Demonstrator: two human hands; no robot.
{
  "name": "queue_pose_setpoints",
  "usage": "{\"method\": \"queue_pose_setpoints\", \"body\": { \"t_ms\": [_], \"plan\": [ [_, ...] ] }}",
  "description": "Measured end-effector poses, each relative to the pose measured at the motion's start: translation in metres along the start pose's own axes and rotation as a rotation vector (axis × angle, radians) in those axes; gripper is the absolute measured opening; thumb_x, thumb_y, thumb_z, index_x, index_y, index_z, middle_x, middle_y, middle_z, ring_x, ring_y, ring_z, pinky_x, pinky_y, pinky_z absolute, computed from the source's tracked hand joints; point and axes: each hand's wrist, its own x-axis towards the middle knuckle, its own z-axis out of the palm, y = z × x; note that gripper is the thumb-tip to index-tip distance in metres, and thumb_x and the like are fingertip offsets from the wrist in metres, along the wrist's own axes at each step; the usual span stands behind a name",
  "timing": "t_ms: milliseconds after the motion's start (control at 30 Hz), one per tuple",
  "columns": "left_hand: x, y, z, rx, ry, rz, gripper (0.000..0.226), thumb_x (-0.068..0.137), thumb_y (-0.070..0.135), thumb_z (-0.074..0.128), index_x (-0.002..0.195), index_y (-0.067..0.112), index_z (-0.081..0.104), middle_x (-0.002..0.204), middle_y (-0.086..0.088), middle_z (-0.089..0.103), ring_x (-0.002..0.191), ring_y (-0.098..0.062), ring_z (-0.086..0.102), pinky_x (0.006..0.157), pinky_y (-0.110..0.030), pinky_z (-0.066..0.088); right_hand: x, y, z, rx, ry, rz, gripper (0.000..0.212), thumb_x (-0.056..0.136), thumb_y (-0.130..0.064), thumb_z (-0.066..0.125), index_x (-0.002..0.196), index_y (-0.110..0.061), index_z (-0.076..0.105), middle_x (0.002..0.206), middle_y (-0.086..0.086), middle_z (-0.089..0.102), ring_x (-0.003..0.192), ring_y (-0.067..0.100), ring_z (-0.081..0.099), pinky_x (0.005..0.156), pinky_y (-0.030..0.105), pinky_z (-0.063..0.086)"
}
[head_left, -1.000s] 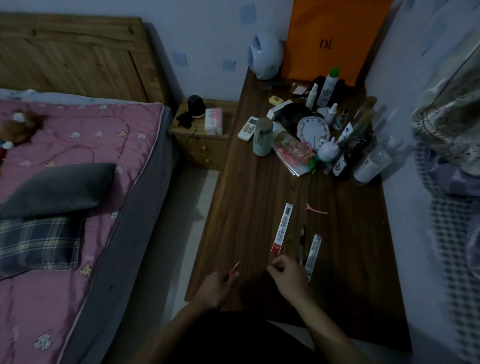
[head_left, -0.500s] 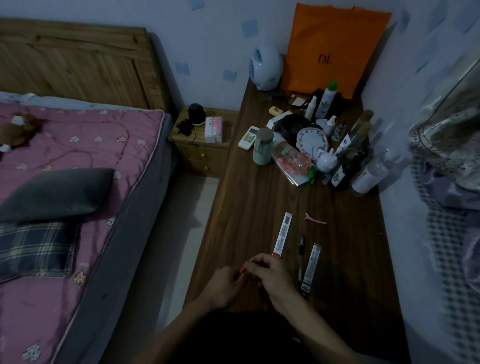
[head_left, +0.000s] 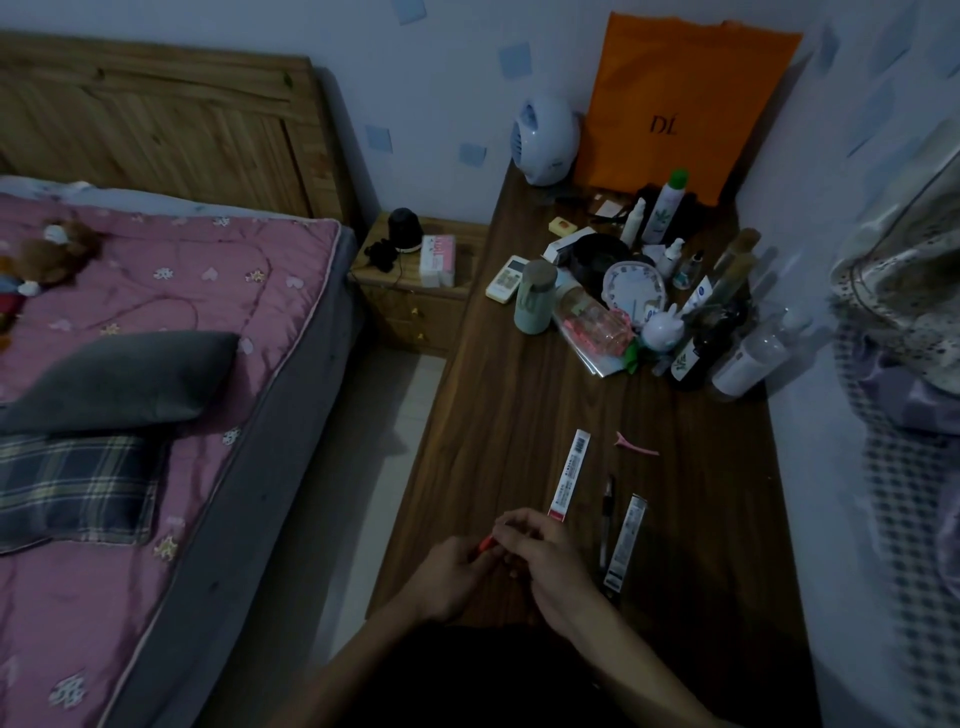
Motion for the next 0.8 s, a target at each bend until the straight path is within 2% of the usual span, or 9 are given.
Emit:
{"method": "queue_pose_setpoints", "body": {
  "t_ms": [200,333,467,567,667,800],
  "plan": [
    [-0.0033,0.0091,-0.0001,0.02,0.033,0.034,0.042,0.099,0.038,0.047,0.088,0.003,0.068,0.07,-0.003,0.059,0.062,-0.009,0.049,0.061,-0.029,0.035,-0.0008,-0.0049,-0.0022,0.023,-0.006,-0.032,0.016,0.088,-0.001,0.069,0.077,-0.012,0.073,0.068,0.001,0.07,0.06,0.008,0.061,0.052,0.016,0.045],
    [-0.0031,0.0107,-0.0002,0.018,0.026,0.023,0.042,0.099,0.038,0.047,0.084,0.004,0.067,0.058,0.006,0.052,0.049,0.002,0.044,0.055,-0.024,0.034,-0.0018,-0.0058,-0.0038,0.06,-0.014,-0.02,0.019,0.088,0.002,0.066,0.079,-0.013,0.076,0.073,-0.001,0.072,0.068,0.01,0.064,0.061,0.021,0.047],
    [-0.0018,0.0107,0.0005,-0.027,0.025,0.015,0.039,0.098,0.037,0.048,0.079,0.009,0.066,0.053,0.008,0.047,0.044,0.003,0.042,0.05,-0.02,0.031,-0.0019,-0.0077,-0.0048,0.045,-0.022,-0.003,0.017,0.088,-0.002,0.066,0.085,-0.014,0.077,0.077,-0.001,0.072,0.072,0.009,0.065,0.067,0.026,0.047],
    [0.001,0.0091,0.0012,-0.025,0.038,0.007,0.04,0.097,0.039,0.05,0.08,0.007,0.067,0.055,0.008,0.049,0.048,0.003,0.042,0.051,-0.022,0.032,-0.0014,-0.0089,-0.0059,0.049,-0.008,-0.003,0.012,0.087,-0.004,0.069,0.091,-0.013,0.076,0.075,-0.004,0.071,0.07,0.008,0.066,0.061,0.022,0.049],
    [0.0028,0.0071,0.0019,0.004,0.023,0.014,0.034,0.097,0.038,0.049,0.077,0.016,0.066,0.056,0.01,0.051,0.048,0.006,0.044,0.053,-0.021,0.034,-0.0013,-0.0089,-0.005,0.002,-0.012,-0.042,0.007,0.086,-0.003,0.071,0.085,-0.01,0.072,0.071,-0.002,0.07,0.066,0.006,0.065,0.058,0.018,0.049],
    [0.0042,0.0019,0.0037,0.02,0.025,0.009,0.039,0.097,0.04,0.048,0.083,0.008,0.068,0.063,0.006,0.056,0.056,-0.002,0.048,0.057,-0.025,0.036,-0.0001,-0.0091,-0.0038,-0.046,-0.026,-0.069,0.008,0.086,-0.001,0.071,0.081,-0.007,0.069,0.069,-0.002,0.07,0.065,0.003,0.064,0.059,0.014,0.05]
  ]
}}
